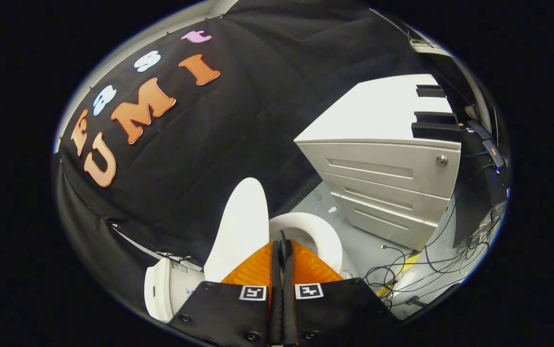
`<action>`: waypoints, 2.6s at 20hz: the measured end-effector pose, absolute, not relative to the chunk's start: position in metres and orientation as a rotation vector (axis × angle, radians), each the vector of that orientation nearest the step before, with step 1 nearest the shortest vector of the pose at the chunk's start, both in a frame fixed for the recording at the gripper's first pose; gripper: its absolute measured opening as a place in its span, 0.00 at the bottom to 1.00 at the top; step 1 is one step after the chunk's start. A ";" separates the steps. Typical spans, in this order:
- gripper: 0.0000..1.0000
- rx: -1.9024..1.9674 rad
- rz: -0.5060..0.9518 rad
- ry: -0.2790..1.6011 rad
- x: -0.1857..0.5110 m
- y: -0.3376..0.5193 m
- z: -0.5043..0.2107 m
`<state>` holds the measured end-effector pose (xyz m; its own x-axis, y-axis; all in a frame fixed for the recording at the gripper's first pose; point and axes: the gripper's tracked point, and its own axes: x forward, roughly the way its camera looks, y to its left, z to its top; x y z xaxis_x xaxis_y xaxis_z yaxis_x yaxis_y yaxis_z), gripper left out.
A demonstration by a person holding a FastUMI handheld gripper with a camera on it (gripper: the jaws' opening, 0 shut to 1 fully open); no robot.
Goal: Open the toilet lid.
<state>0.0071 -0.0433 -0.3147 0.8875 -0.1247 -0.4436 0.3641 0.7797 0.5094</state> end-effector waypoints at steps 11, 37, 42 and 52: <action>0.08 0.451 -0.219 0.344 0.001 0.019 -0.246; 0.08 0.218 -0.112 0.265 -0.011 0.137 -0.167; 0.08 0.161 -0.070 0.254 -0.015 0.169 -0.155; 0.08 0.072 0.025 0.237 -0.024 0.245 -0.135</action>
<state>-0.0240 0.2449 -0.1354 0.9718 0.0332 -0.2336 -0.0161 0.9971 0.0745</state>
